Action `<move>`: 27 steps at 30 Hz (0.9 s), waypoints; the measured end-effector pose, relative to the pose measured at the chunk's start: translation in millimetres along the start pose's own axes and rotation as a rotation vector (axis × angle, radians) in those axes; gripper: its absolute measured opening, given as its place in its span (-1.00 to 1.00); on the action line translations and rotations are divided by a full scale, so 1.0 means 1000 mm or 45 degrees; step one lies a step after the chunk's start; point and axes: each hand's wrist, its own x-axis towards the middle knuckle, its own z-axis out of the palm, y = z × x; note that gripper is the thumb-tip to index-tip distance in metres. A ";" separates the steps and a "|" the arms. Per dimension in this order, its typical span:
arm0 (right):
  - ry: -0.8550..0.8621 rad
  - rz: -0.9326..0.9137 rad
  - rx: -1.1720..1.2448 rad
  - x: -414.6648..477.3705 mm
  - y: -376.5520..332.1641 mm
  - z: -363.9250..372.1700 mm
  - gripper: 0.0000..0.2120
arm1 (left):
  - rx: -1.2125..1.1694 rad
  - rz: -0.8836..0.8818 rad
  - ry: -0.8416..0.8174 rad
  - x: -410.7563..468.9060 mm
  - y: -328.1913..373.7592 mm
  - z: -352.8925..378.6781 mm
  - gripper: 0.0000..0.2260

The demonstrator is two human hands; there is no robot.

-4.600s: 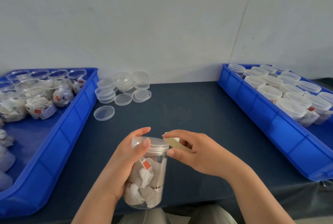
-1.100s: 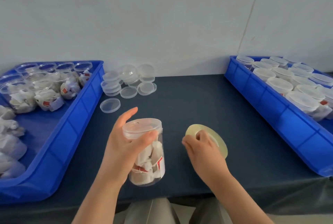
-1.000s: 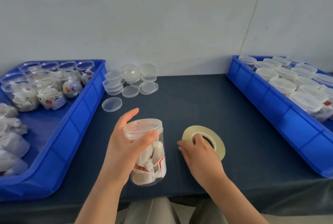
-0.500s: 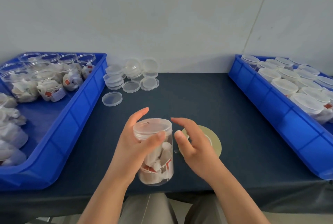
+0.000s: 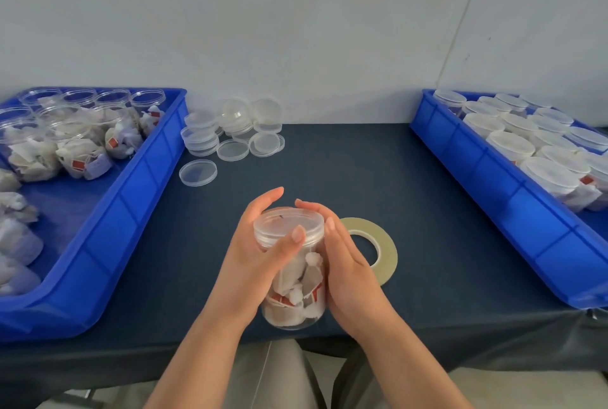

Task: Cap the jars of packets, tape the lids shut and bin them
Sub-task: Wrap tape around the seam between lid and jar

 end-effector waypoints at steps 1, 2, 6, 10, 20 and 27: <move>0.025 0.006 -0.007 0.002 -0.001 -0.001 -0.62 | -0.001 0.007 0.009 0.001 0.001 0.002 -0.25; 0.055 0.008 -0.022 0.003 -0.003 -0.001 -0.62 | -0.008 0.006 0.028 0.002 0.002 0.004 -0.32; 0.088 -0.037 -0.031 0.004 -0.008 0.003 -0.53 | 0.006 0.011 0.087 0.008 0.006 0.010 -0.41; 0.117 -0.114 -0.019 0.002 -0.009 0.005 -0.56 | 0.045 0.058 0.114 0.008 0.010 0.013 -0.27; 0.324 -0.178 -0.110 0.001 -0.016 0.010 -0.54 | -0.087 0.021 0.265 0.007 0.009 0.026 -0.53; 0.044 -0.231 -0.883 -0.008 -0.039 -0.017 0.07 | -0.047 0.154 0.257 0.004 0.014 0.026 -0.66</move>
